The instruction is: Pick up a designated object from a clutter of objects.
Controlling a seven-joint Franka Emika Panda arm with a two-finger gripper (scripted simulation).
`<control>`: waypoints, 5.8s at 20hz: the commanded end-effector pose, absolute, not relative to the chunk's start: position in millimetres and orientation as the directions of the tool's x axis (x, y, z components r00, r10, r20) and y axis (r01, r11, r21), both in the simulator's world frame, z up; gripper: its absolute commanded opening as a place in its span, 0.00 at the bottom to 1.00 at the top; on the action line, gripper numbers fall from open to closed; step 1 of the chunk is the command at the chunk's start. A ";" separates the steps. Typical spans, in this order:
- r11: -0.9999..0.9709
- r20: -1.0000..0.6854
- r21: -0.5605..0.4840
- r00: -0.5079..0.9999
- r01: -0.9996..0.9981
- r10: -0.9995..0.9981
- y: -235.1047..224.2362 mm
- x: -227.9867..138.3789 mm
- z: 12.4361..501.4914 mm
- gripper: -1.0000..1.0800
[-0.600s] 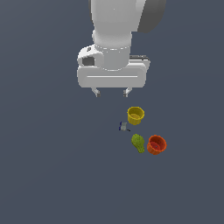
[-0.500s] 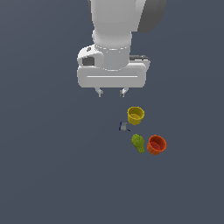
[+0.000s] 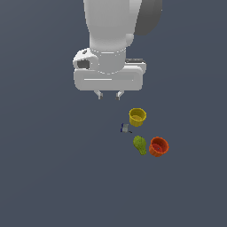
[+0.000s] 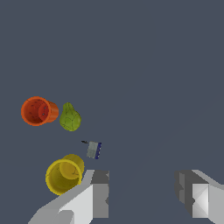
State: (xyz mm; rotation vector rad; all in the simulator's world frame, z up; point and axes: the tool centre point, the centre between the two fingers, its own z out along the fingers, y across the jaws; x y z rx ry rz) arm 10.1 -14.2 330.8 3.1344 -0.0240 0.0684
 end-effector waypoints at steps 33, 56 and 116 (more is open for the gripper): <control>-0.950 -0.035 0.059 0.951 -0.306 -0.309 137.2 -47.4 160.0 0.62; -0.910 -0.058 0.086 0.909 -0.406 -0.412 188.0 -98.3 100.0 0.62; -0.910 -0.060 0.082 0.909 -0.407 -0.413 124.2 -111.8 339.9 0.00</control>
